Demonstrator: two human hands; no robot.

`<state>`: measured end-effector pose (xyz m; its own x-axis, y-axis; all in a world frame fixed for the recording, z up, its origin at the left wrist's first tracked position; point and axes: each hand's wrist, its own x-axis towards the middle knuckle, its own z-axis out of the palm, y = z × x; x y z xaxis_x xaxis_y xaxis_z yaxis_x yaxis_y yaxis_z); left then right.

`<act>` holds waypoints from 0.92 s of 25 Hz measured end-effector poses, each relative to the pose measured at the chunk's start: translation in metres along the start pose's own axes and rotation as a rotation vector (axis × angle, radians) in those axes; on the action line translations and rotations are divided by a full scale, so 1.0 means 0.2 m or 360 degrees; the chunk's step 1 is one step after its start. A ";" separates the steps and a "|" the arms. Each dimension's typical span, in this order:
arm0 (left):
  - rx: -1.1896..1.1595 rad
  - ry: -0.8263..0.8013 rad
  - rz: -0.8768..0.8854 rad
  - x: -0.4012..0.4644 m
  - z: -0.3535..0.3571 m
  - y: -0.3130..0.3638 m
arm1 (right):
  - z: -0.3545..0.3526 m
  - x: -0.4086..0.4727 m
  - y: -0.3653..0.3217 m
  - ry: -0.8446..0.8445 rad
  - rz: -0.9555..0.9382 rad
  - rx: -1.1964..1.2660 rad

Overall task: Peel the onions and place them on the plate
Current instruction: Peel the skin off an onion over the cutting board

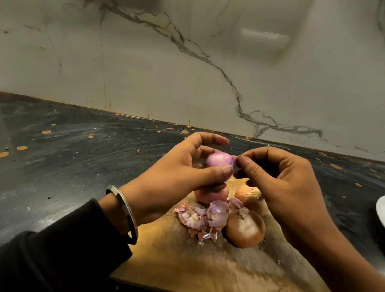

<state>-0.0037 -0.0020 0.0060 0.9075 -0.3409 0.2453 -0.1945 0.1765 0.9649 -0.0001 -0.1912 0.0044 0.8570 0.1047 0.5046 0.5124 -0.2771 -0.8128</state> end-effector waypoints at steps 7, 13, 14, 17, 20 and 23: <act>0.0651 0.0121 0.0252 0.00 0.01 -0.02 | 0.00 0.00 0.00 -0.0029 0.0098 0.0140; 0.0551 0.0151 0.0320 -0.01 0.02 -0.02 | -0.01 0.02 -0.01 -0.0118 0.0422 0.0659; 0.0548 0.0132 0.0321 -0.01 0.02 -0.02 | -0.01 0.02 -0.01 -0.0126 0.0446 0.0658; 0.0627 0.0122 0.0357 -0.01 0.02 -0.01 | -0.01 0.02 0.00 -0.0110 0.0452 0.0568; 0.0619 0.0089 0.0345 -0.01 0.03 -0.02 | -0.01 0.00 0.00 -0.0055 0.0264 0.0290; 0.0550 0.0013 0.0285 -0.01 0.03 -0.01 | 0.01 -0.01 -0.01 0.0056 0.0063 0.0022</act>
<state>-0.0073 -0.0069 0.0031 0.8505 -0.3253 0.4134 -0.4629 -0.0893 0.8819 -0.0026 -0.1895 0.0036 0.8743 0.0599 0.4817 0.4791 -0.2668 -0.8363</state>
